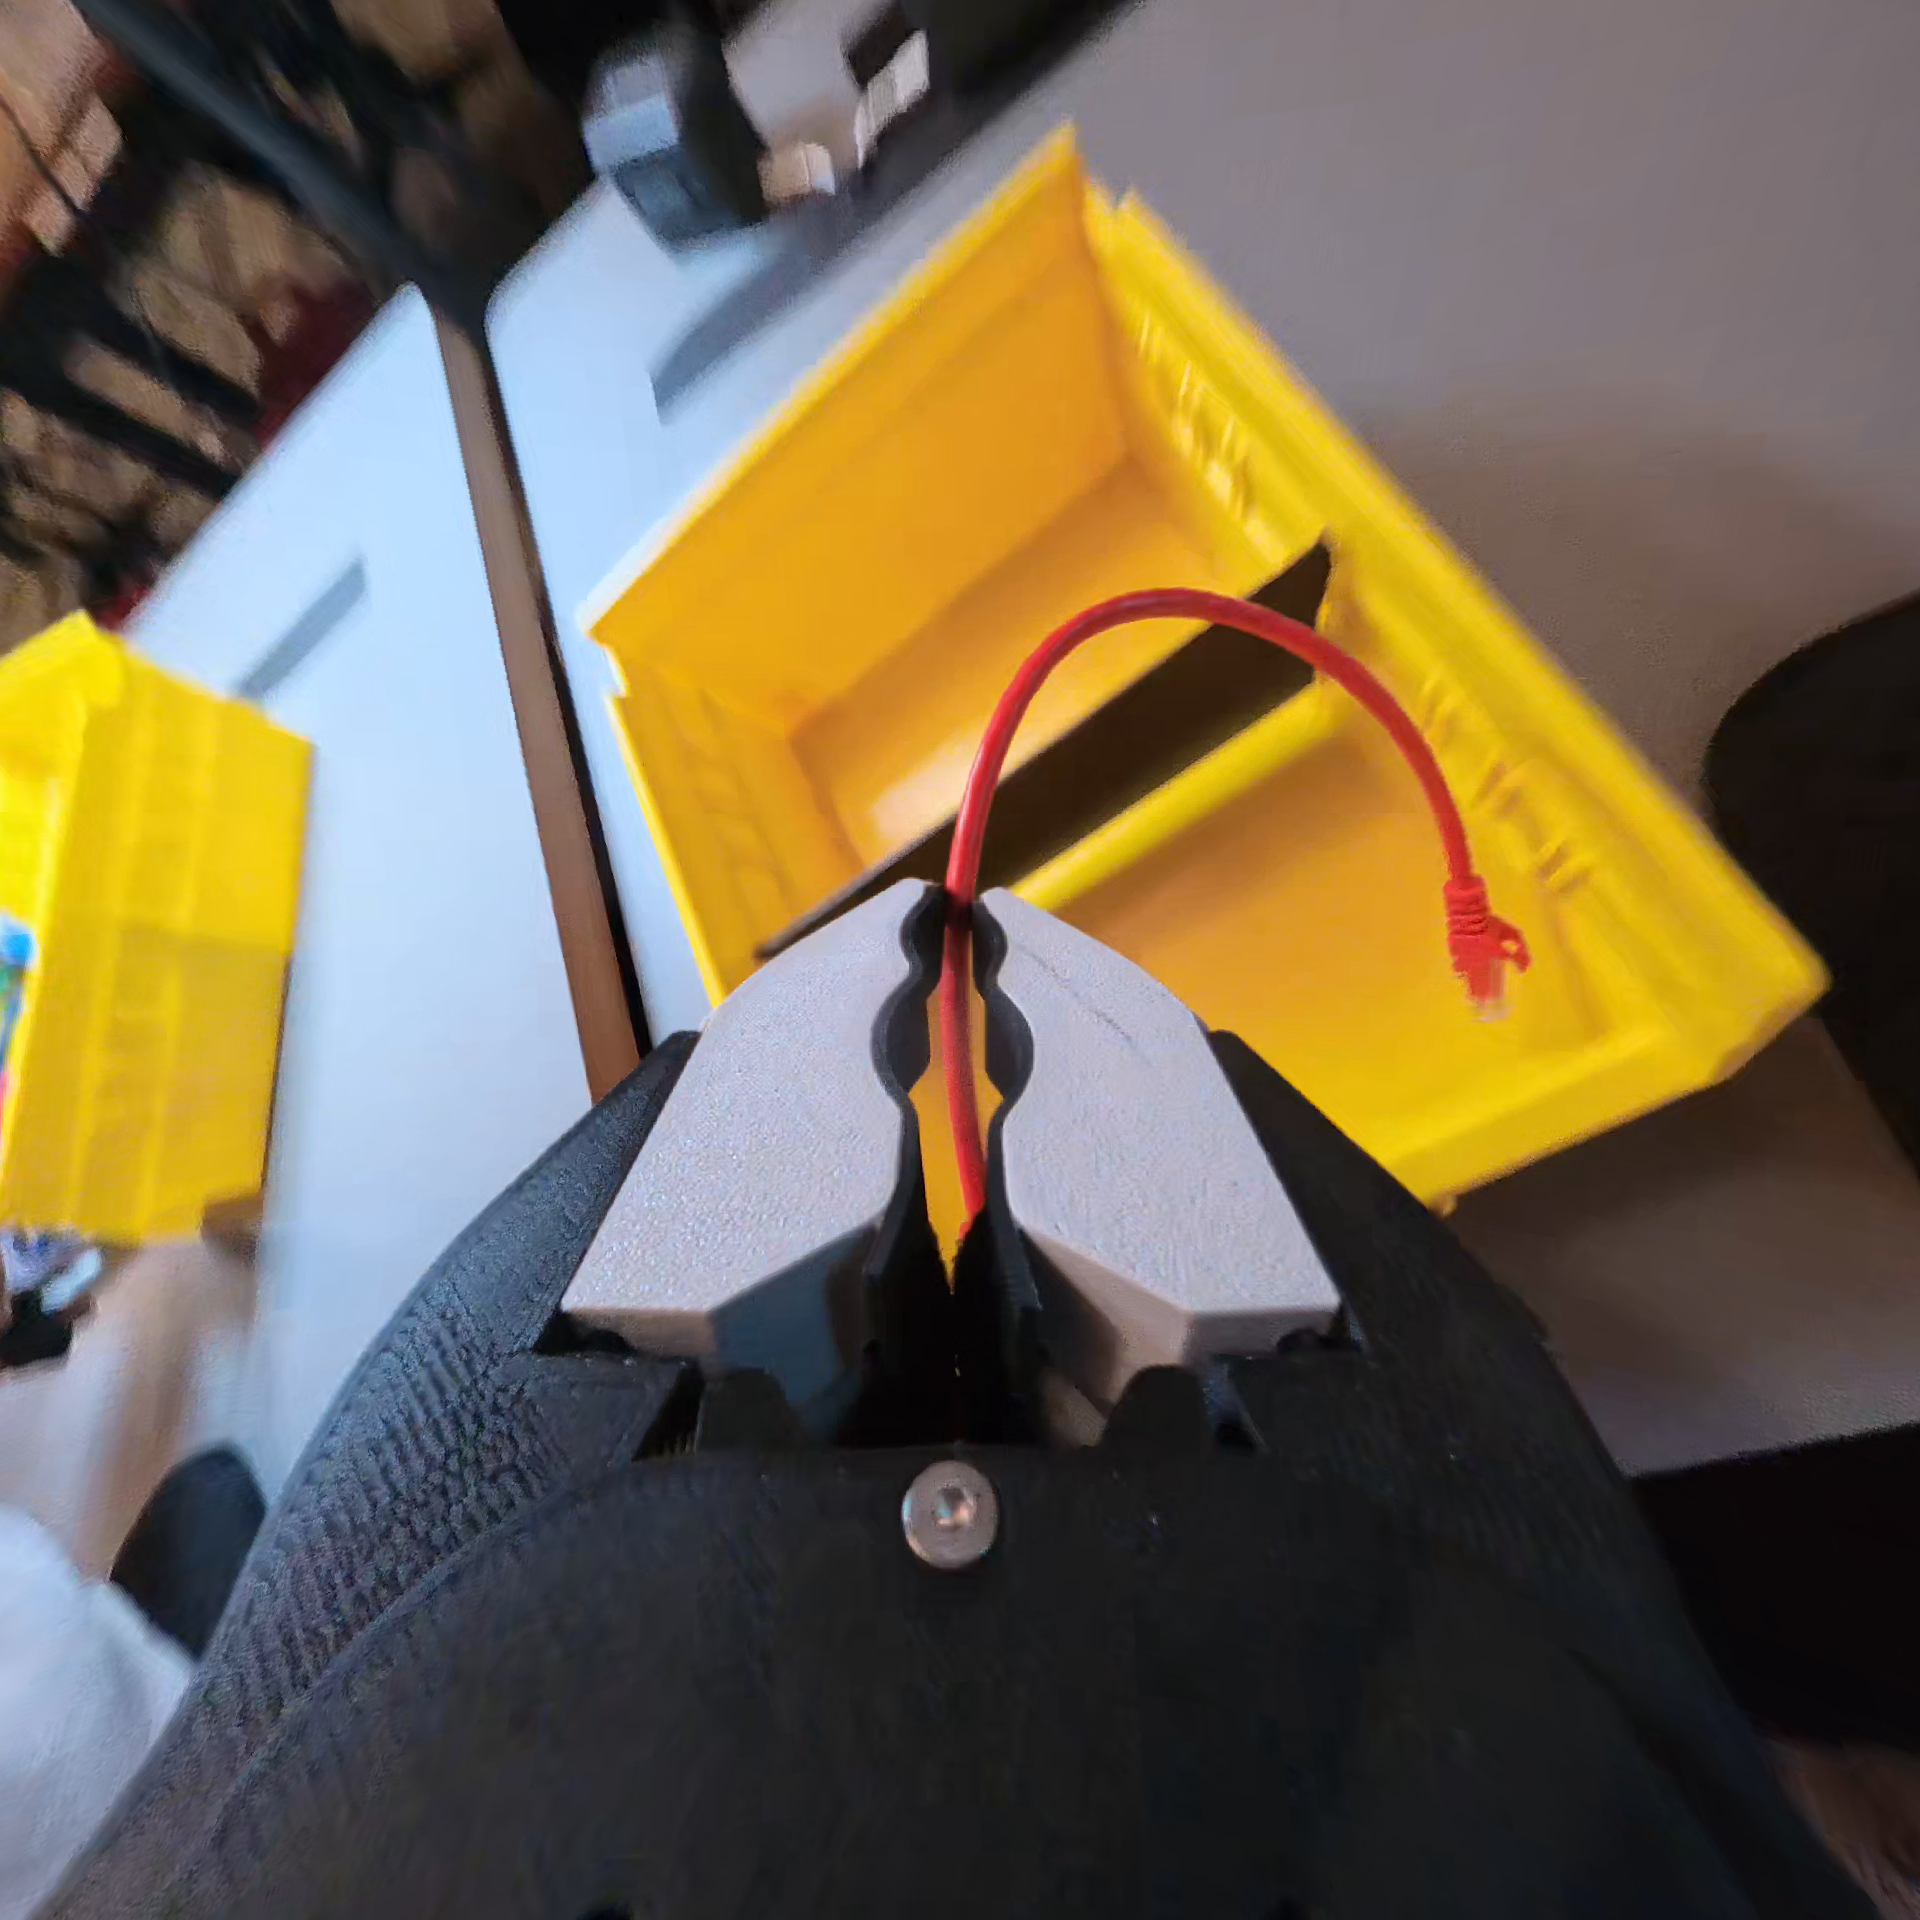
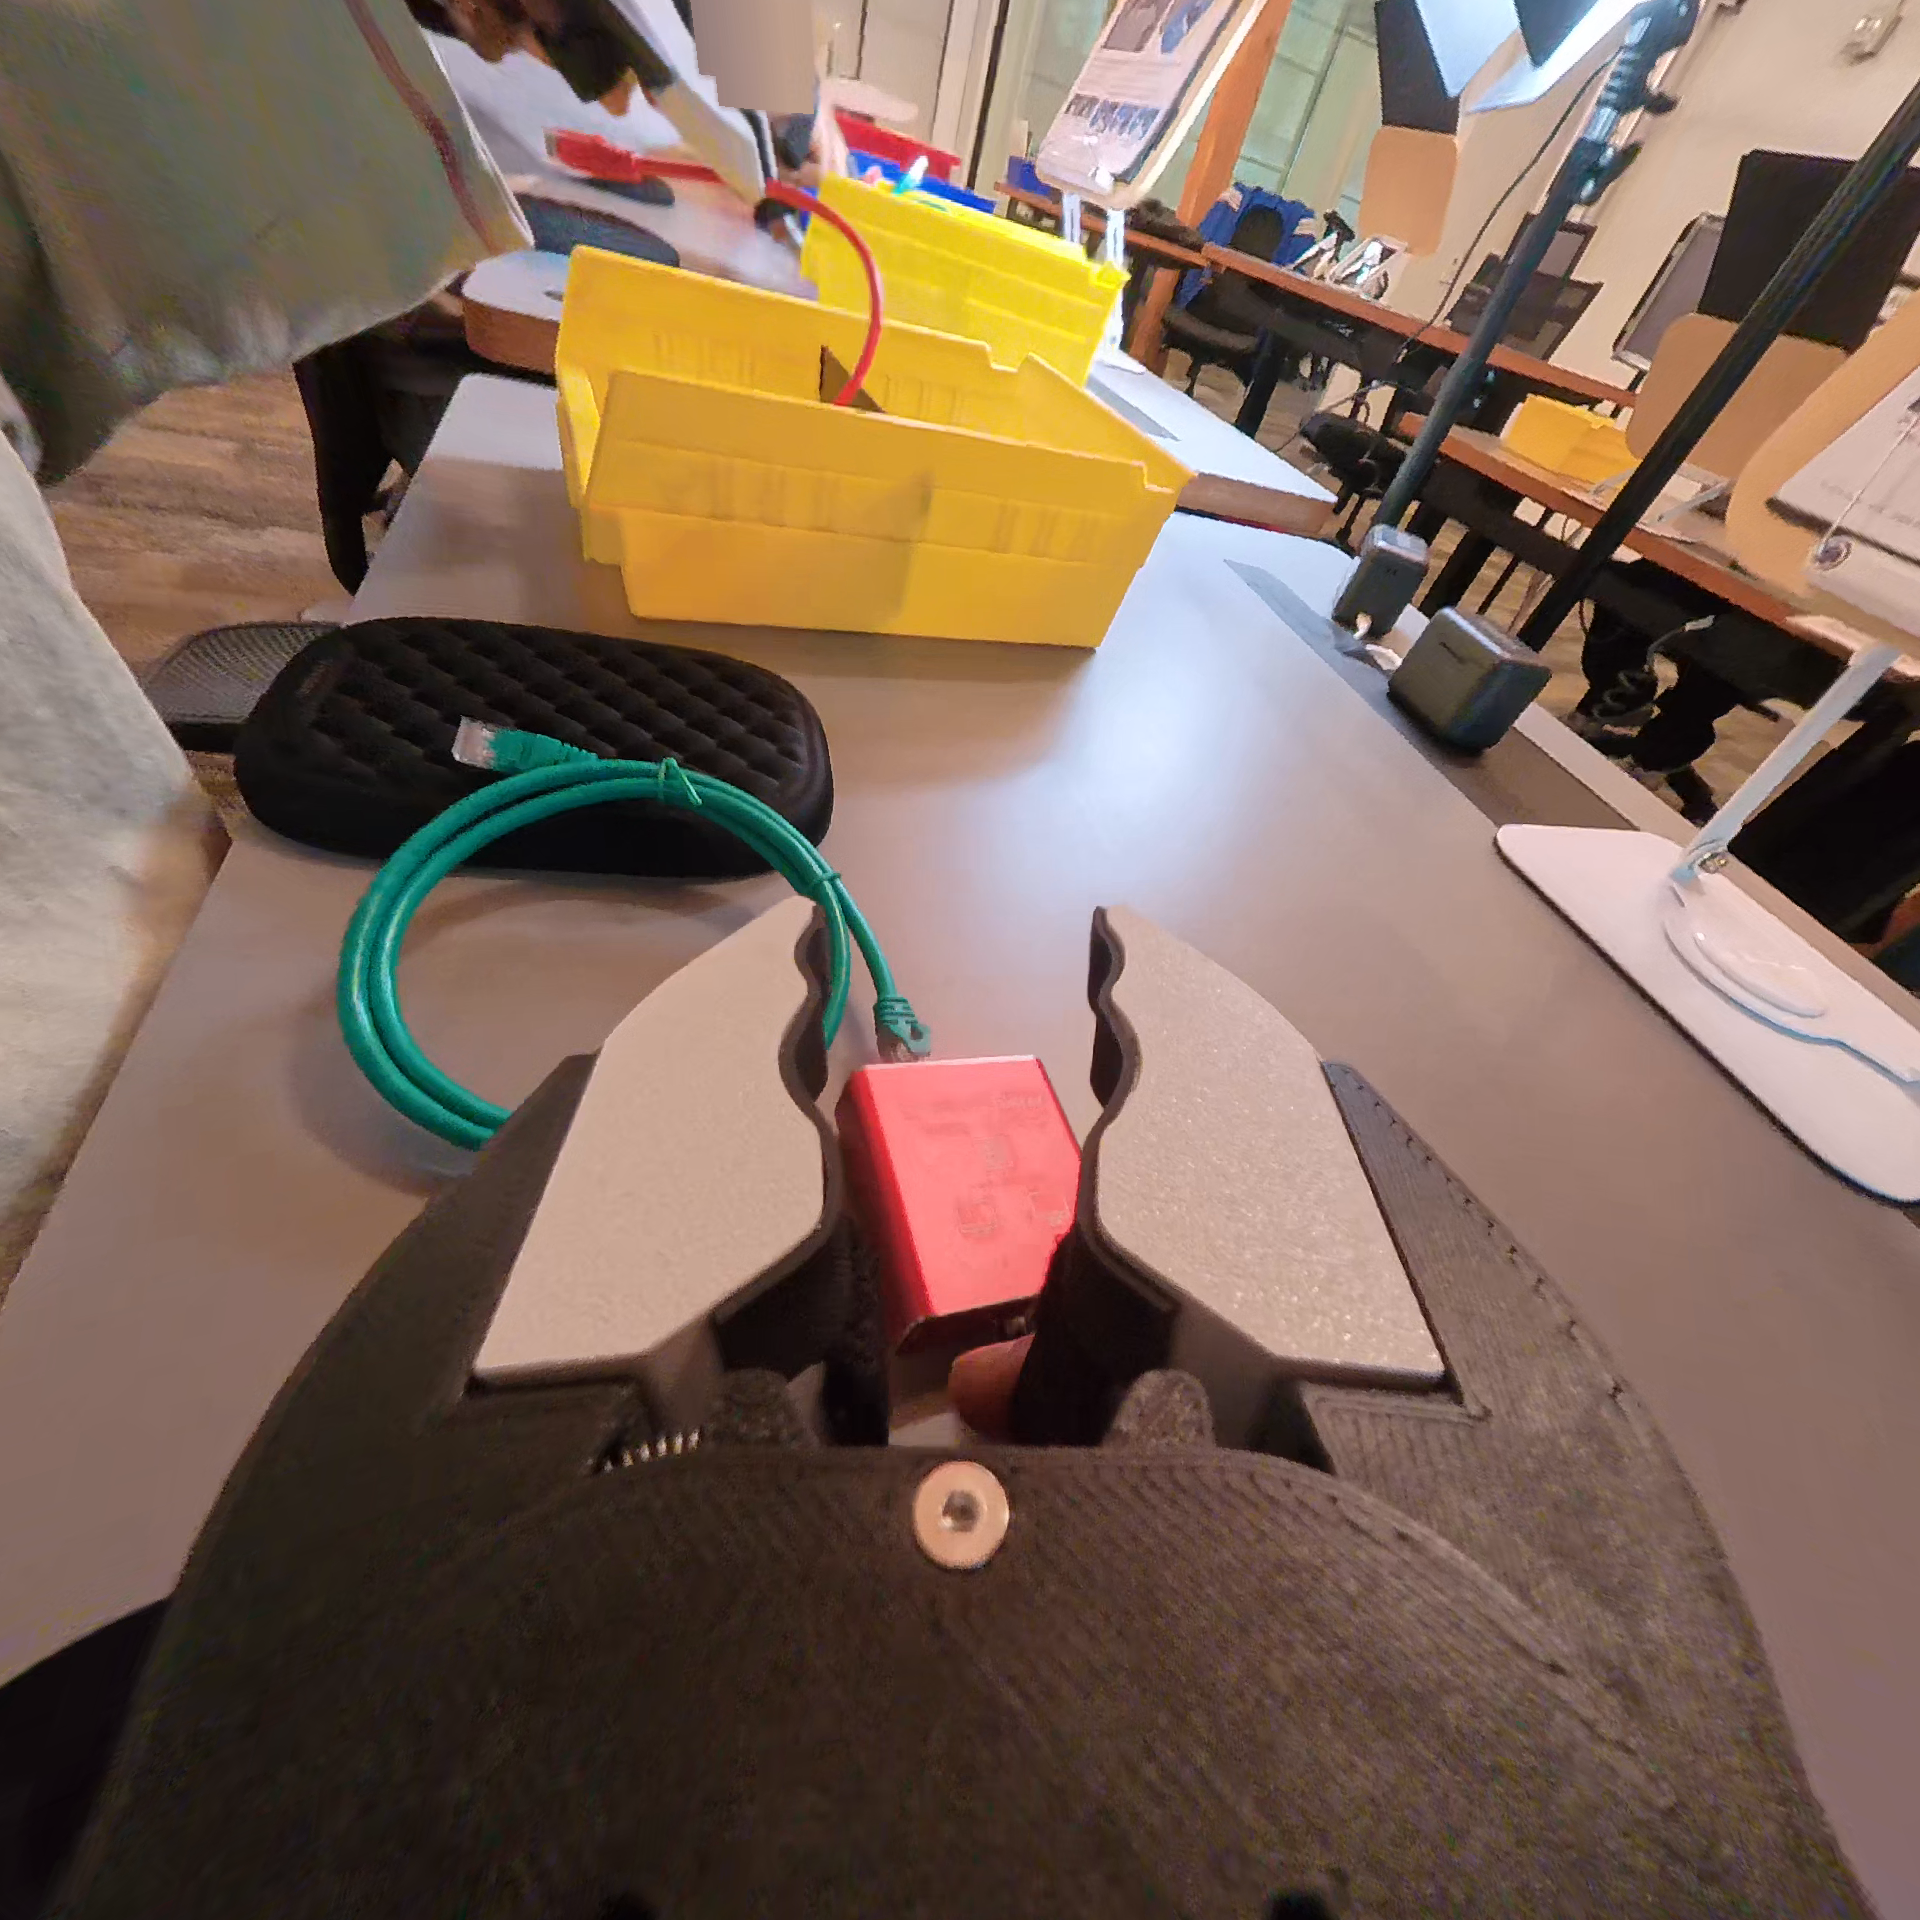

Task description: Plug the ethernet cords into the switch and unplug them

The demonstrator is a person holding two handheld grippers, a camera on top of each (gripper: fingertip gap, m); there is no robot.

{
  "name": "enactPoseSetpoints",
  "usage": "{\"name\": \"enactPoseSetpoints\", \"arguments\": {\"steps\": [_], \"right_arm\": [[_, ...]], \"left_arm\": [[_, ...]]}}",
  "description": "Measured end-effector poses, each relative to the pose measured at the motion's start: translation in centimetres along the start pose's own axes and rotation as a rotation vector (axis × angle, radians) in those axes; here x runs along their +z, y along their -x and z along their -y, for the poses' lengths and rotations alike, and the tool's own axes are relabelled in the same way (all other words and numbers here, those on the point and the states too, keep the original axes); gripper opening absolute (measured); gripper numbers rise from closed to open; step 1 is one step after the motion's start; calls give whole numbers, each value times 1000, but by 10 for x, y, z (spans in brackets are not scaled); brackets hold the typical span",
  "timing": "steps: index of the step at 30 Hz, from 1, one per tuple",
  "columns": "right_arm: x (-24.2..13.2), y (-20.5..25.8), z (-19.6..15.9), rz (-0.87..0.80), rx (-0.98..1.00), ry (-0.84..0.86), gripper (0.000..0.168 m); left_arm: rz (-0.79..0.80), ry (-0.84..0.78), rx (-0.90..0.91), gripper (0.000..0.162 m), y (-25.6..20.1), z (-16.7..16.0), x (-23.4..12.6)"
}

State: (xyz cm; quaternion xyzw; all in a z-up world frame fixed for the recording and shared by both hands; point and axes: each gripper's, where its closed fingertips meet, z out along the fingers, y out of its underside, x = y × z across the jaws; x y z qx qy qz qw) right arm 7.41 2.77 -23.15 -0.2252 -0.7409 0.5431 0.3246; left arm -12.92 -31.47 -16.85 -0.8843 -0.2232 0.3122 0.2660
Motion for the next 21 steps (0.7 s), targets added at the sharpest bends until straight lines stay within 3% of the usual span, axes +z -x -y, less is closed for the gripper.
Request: {"name": "enactPoseSetpoints", "arguments": {"steps": [5,10,14,21], "right_arm": [[6,1,33,-4,26,-106,51],[28,12,77,22,38,-194,53],[52,27,105,65,17,-217,56],[73,34,122,96,106,-259,58]], "left_arm": [[-17,-338,7,4,-18,63,-33],[57,-546,96,3,-36,113,-68],[61,-653,167,4,-58,144,-89],[-135,-750,201,5,-123,168,-94]]}}
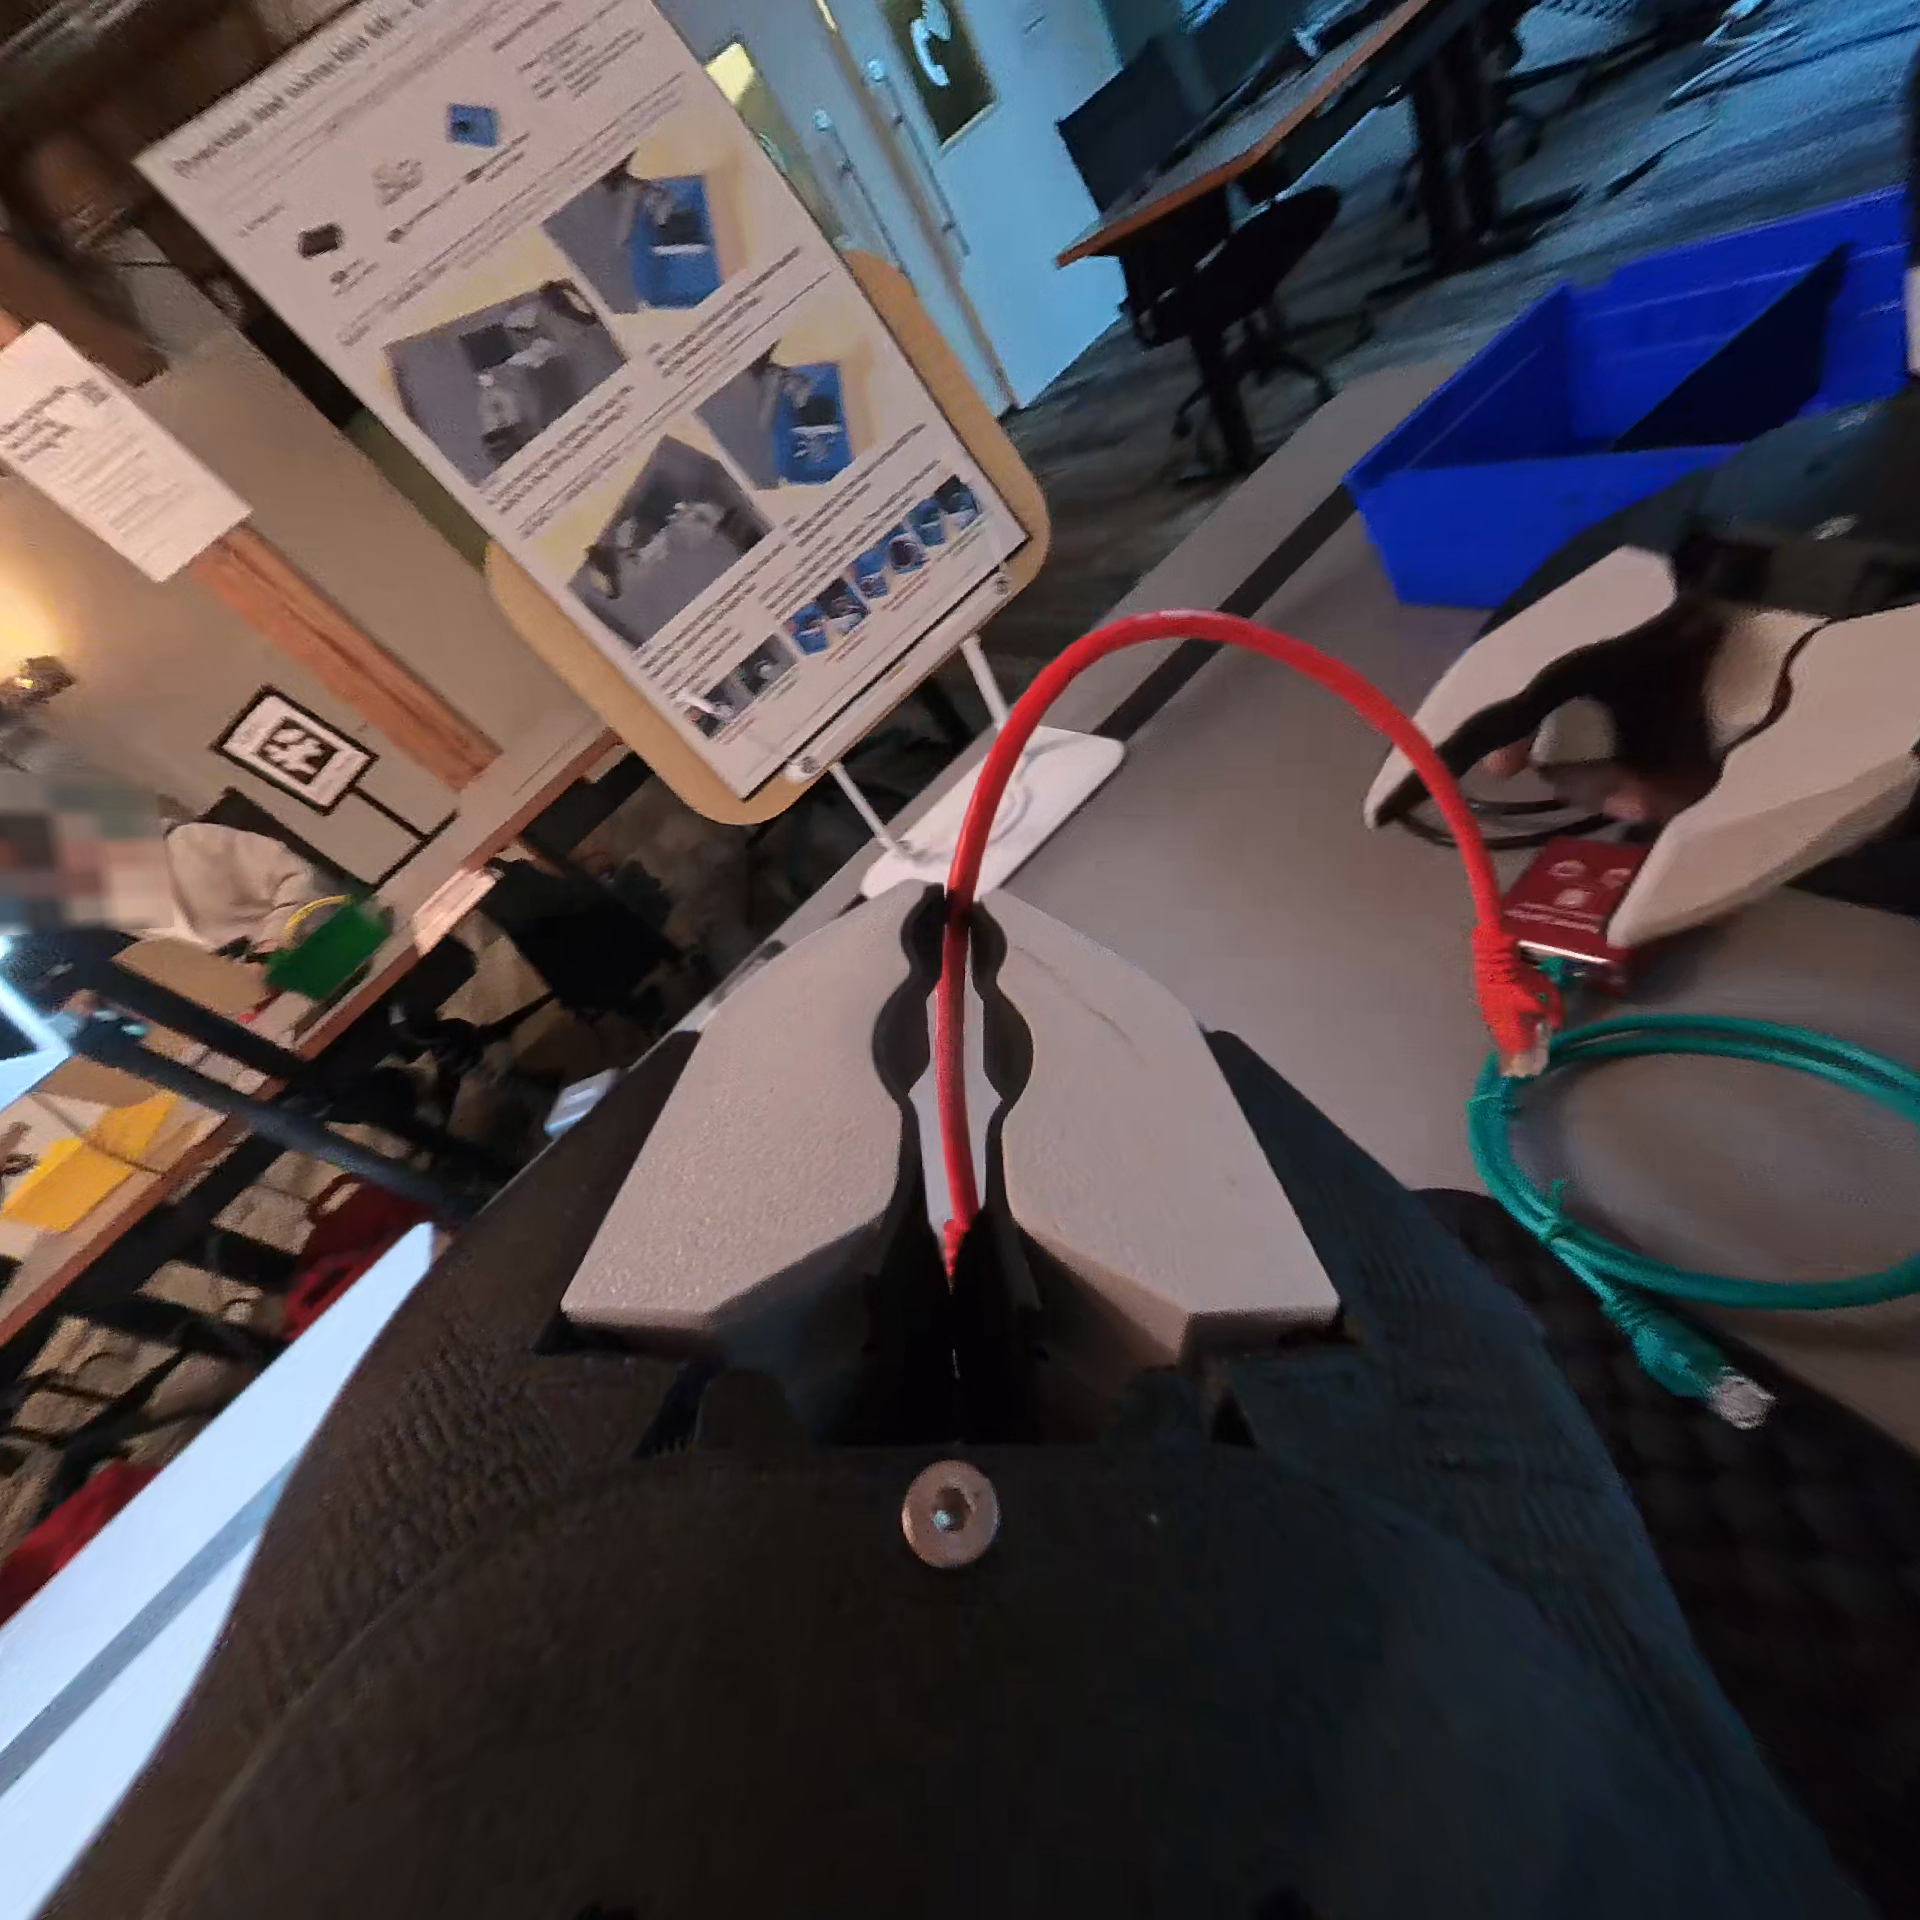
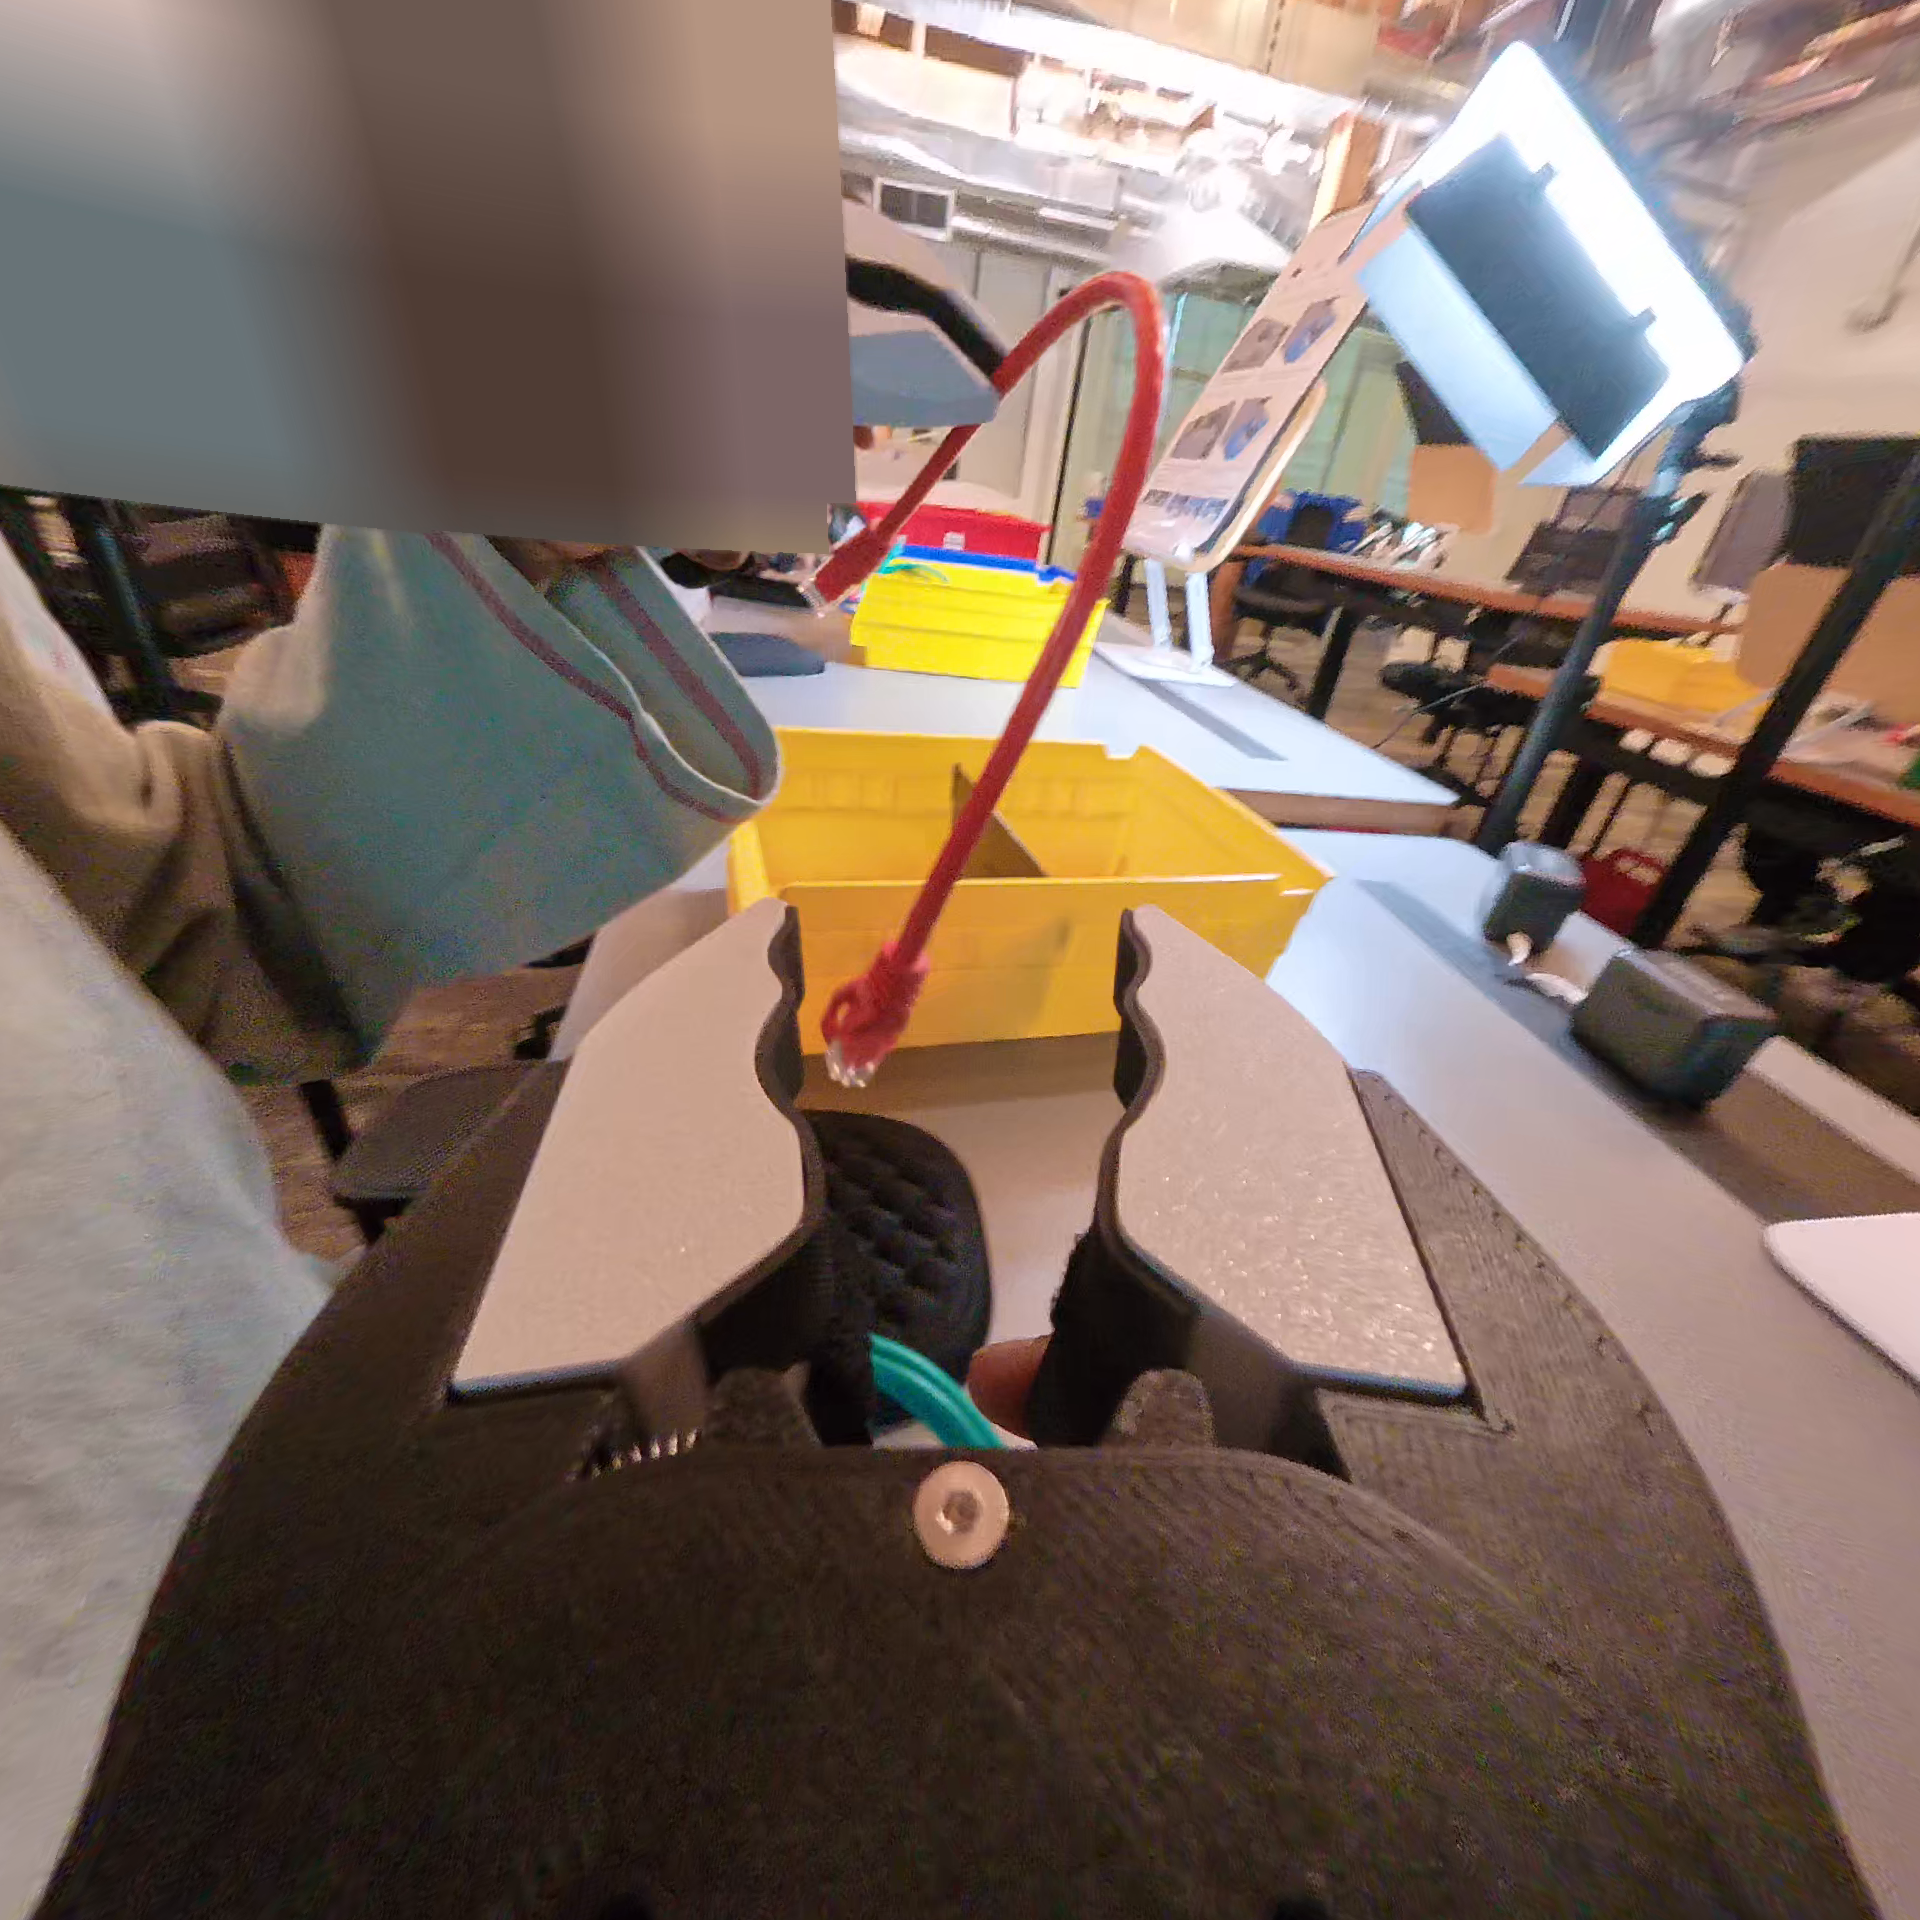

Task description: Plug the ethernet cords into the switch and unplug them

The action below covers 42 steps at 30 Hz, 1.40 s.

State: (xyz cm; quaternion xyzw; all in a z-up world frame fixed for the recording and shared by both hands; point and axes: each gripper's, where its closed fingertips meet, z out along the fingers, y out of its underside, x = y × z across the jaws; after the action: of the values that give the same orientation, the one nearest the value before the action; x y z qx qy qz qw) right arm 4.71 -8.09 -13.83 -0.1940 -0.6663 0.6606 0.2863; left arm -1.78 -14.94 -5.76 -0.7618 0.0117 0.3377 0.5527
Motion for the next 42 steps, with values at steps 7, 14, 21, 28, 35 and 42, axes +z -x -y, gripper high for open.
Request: {"name": "enactPoseSetpoints", "arguments": {"steps": [7,14,21,28,35,42], "right_arm": [[1,22,-30,52,113,38,35],[-52,2,-24,46,13,180,11],[-90,19,-50,215,173,503,10],[-85,35,-55,319,274,596,10],[-77,45,-46,418,244,690,10],[-64,4,-4,161,-181,364,51]], "left_arm": [[-68,-84,-158,5,-21,4,15],[-198,-48,-84,17,-49,-19,24],[-217,-132,368,46,-102,-12,44],[-478,-147,737,45,-167,2,42],[-502,-125,931,11,-181,8,53],[-591,-41,358,5,-149,11,55]]}}
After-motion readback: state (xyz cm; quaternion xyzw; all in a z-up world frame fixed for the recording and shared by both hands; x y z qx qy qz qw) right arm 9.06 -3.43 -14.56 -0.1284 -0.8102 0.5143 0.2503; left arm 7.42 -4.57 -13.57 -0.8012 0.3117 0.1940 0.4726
